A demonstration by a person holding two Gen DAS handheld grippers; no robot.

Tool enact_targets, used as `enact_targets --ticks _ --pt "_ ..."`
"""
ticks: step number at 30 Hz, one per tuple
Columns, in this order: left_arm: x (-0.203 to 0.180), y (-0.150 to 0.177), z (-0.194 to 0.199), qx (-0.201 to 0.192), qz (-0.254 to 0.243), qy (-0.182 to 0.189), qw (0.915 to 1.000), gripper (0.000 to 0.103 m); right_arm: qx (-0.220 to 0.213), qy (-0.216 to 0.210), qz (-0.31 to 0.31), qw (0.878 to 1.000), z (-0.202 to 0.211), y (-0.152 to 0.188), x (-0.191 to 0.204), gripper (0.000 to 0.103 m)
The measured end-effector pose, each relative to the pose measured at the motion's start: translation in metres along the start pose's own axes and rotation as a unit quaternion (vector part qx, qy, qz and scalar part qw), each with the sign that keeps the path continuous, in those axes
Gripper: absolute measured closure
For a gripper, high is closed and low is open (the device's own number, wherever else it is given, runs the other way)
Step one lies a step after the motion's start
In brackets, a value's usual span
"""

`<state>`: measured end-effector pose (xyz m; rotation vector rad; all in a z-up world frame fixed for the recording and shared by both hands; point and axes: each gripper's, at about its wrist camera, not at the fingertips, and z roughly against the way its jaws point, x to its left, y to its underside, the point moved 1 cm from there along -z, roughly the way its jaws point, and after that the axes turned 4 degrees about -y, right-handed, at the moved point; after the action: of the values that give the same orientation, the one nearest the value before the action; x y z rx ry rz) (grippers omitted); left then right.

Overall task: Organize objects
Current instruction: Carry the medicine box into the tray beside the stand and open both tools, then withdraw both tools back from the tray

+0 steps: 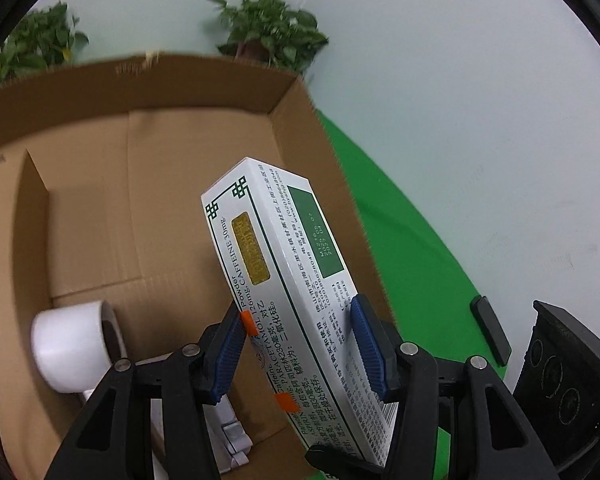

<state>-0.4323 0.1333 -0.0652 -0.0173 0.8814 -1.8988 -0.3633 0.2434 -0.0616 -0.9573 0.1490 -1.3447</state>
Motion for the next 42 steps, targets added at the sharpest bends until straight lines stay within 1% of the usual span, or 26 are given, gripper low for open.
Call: enact_targets --ticks 4,7,9,10,11,13,14,15,16,18,19,21,23,26,29,31,32,33,34,35,37,38,40,41,42 --pt "0.016 0.007 -0.027 0.02 0.014 0.0 0.9997 0.053 0.02 0.012 -0.014 1.0 -0.02 0.007 -0.011 0.045" --pt "0.028 0.008 -0.045 0.046 0.025 -0.003 0.9986 0.052 0.036 0.02 -0.019 0.999 -0.03 0.015 -0.012 0.045" --pt "0.033 0.008 -0.052 0.049 0.031 0.004 0.9983 0.051 0.047 0.031 -0.02 0.998 -0.036 0.02 -0.012 0.044" --pt "0.034 0.008 -0.054 0.049 0.033 0.005 0.9983 0.049 0.05 0.047 -0.012 0.998 -0.039 0.021 -0.01 0.044" --pt "0.034 0.007 -0.055 0.048 0.034 0.003 0.9983 0.049 0.051 0.057 -0.009 0.997 -0.041 0.022 -0.009 0.044" --pt "0.033 0.005 -0.056 0.048 0.027 -0.012 0.9984 0.045 0.054 0.071 -0.008 0.996 -0.044 0.021 -0.008 0.044" --pt "0.032 0.006 -0.056 0.048 0.022 -0.017 0.9984 0.045 0.055 0.079 -0.008 0.995 -0.045 0.022 -0.008 0.044" --pt "0.032 0.006 -0.054 0.047 0.02 -0.02 0.9985 0.047 0.056 0.087 -0.004 0.995 -0.045 0.023 -0.006 0.044" --pt "0.033 0.006 -0.05 0.042 0.02 -0.022 0.9987 0.049 0.057 0.095 -0.002 0.994 -0.046 0.023 -0.005 0.044" --pt "0.031 0.008 -0.036 0.029 0.02 -0.019 0.9992 0.05 0.059 0.103 0.001 0.993 -0.047 0.025 -0.004 0.044" --pt "0.026 0.009 -0.025 0.018 0.022 -0.025 0.9993 0.05 0.06 0.106 0.001 0.993 -0.047 0.025 -0.005 0.044" --pt "0.029 0.012 -0.004 -0.009 0.023 -0.047 0.9986 0.05 0.066 0.113 0.003 0.991 -0.047 0.026 -0.005 0.044" --pt "0.033 0.017 0.019 -0.034 0.029 -0.056 0.9974 0.05 0.071 0.12 0.004 0.99 -0.048 0.027 -0.004 0.043" --pt "0.038 0.03 0.057 -0.074 0.025 -0.089 0.9929 0.049 0.082 0.121 0.009 0.989 -0.048 0.027 -0.004 0.041" --pt "0.042 0.045 0.097 -0.113 0.018 -0.134 0.9844 0.046 0.089 0.122 0.02 0.988 -0.049 0.029 -0.003 0.039" --pt "0.044 0.05 0.117 -0.137 0.014 -0.166 0.9766 0.046 0.083 0.117 0.028 0.989 -0.046 0.03 -0.003 0.037" --pt "0.045 0.056 0.134 -0.153 0.013 -0.185 0.9707 0.045 0.081 0.116 0.033 0.989 -0.044 0.032 -0.002 0.034" --pt "0.05 0.059 0.151 -0.164 0.012 -0.198 0.9662 0.04 0.078 0.123 0.046 0.988 -0.041 0.034 0.001 0.028" --pt "0.052 0.063 0.165 -0.178 0.009 -0.216 0.9599 0.034 0.075 0.132 0.055 0.987 -0.038 0.036 0.004 0.024" --pt "0.052 0.069 0.183 -0.196 0.006 -0.236 0.9517 0.03 0.072 0.143 0.067 0.985 -0.034 0.038 0.008 0.021" --pt "0.051 0.08 0.21 -0.218 0.003 -0.26 0.9406 0.019 0.054 0.156 0.092 0.982 -0.023 0.044 0.019 0.021" --pt "0.05 0.089 0.225 -0.228 0.001 -0.274 0.9344 0.015 0.043 0.159 0.1 0.981 -0.016 0.046 0.025 0.019" --pt "0.047 0.104 0.238 -0.238 -0.006 -0.291 0.9265 0.003 0.01 0.155 0.118 0.981 0.0 0.05 0.039 0.014" --pt "0.046 0.113 0.241 -0.242 -0.011 -0.3 0.9224 0.0 -0.005 0.151 0.126 0.98 0.005 0.051 0.046 0.007" --pt "0.045 0.124 0.24 -0.244 -0.015 -0.306 0.9199 0.001 -0.022 0.146 0.136 0.98 0.011 0.054 0.054 0.001"
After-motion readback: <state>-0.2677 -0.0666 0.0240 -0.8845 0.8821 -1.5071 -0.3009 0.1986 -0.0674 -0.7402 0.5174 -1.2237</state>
